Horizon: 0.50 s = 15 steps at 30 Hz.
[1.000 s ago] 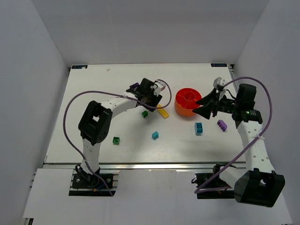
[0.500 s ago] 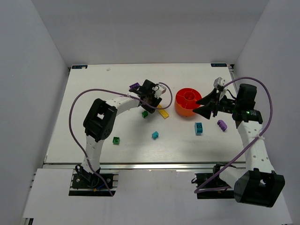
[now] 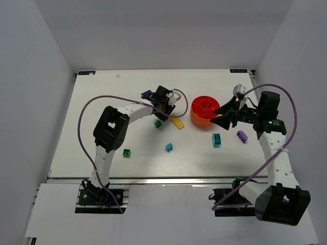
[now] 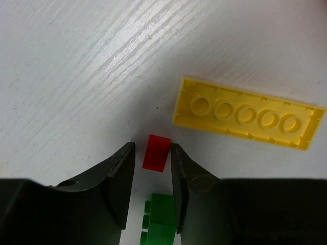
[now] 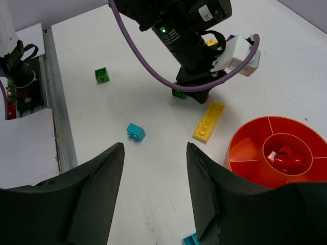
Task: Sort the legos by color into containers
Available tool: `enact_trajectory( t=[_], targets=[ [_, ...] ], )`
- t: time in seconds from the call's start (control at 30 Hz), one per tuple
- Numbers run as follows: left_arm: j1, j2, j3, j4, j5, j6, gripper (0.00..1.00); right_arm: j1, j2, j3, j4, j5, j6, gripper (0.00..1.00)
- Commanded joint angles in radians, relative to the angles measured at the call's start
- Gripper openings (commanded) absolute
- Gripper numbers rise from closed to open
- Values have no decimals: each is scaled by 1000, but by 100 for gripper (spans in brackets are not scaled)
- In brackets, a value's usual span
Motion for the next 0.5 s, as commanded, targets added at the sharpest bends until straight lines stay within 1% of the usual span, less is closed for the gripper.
enact_trajectory(
  t=[0.0, 0.2, 0.27, 0.3, 0.37, 0.47],
  targets=[
    [4, -6, 27, -10, -1, 10, 44, -7, -3, 6, 0, -26, -7, 57],
    [4, -4, 19, -7, 7, 9, 40, -7, 0, 6, 2, -23, -7, 57],
    [4, -3, 13, -7, 2, 9, 37, -5, 0, 6, 2, -25, -7, 57],
    [4, -6, 10, -6, 1, 9, 34, -8, 1, 4, 2, -23, -7, 57],
    [4, -19, 7, -1, 1, 7, 29, -8, 3, 3, 3, -20, -7, 57],
    [4, -88, -8, 22, 2, -11, 27, -7, 4, 1, 9, -13, 0, 57]
  ],
)
